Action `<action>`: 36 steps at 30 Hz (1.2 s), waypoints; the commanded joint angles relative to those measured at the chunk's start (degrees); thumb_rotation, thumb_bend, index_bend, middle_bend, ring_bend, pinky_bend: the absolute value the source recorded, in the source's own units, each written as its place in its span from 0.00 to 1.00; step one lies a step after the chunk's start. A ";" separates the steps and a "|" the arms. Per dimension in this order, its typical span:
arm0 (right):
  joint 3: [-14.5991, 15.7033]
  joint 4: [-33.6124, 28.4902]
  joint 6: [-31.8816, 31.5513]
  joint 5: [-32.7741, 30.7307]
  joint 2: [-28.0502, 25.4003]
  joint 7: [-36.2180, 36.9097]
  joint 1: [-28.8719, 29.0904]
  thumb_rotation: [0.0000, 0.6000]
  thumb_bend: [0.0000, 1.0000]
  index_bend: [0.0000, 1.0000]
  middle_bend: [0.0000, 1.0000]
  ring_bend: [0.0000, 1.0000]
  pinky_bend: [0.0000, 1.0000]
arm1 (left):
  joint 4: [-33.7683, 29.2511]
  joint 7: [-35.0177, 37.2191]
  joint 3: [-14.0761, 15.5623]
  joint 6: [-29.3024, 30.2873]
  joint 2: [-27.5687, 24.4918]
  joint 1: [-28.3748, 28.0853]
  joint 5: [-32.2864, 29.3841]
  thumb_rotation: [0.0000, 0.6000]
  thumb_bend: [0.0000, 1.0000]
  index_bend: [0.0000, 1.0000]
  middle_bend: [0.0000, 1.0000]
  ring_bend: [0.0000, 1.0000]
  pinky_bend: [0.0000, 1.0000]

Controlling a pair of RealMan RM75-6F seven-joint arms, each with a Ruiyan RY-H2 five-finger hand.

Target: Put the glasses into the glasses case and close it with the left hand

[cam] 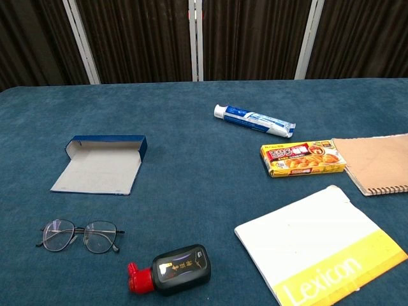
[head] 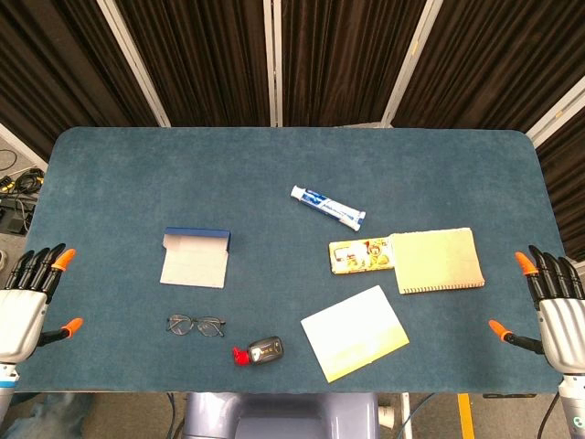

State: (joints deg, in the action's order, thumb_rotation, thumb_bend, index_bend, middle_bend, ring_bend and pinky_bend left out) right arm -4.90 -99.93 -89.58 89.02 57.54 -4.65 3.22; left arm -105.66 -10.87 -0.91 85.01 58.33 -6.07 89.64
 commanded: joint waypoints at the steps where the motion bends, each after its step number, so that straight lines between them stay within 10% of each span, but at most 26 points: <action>1: 0.06 0.08 -0.03 0.03 -0.01 0.00 -0.06 1.00 0.00 0.00 0.00 0.00 0.00 | -0.07 -0.03 0.03 0.10 0.00 0.04 0.12 1.00 0.00 0.00 0.00 0.00 0.00; 15: 0.13 -0.34 -0.01 -0.36 -0.67 1.23 -0.38 1.00 0.00 0.00 0.00 0.00 0.00 | -1.01 -4.39 0.45 -7.91 3.20 -3.65 -1.93 1.00 0.00 0.01 0.00 0.00 0.00; 19: 0.07 -0.28 0.25 -0.64 -0.95 2.04 -0.34 1.00 0.00 0.00 0.00 0.00 0.00 | -1.36 -6.26 0.06 -13.65 6.82 -6.92 -3.90 1.00 0.00 0.20 0.00 0.00 0.00; 25: 0.21 0.22 1.02 -0.80 -1.27 3.50 -0.15 1.00 0.00 0.00 0.00 0.00 0.00 | -1.43 -13.98 -1.09 -19.06 13.28 -10.07 -11.79 1.00 0.24 0.33 0.00 0.00 0.00; 36: 0.43 0.47 1.54 -0.75 -1.54 4.59 -0.05 1.00 0.00 0.00 0.00 0.00 0.00 | -0.12 -24.49 -1.15 -20.61 22.20 -12.84 -21.04 1.00 0.34 0.38 0.00 0.00 0.00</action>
State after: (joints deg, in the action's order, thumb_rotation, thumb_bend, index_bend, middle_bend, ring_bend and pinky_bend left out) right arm -4.47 -99.47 -88.04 88.28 56.00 -0.07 3.16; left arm -106.12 -34.56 -2.08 64.64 79.65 -18.38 69.50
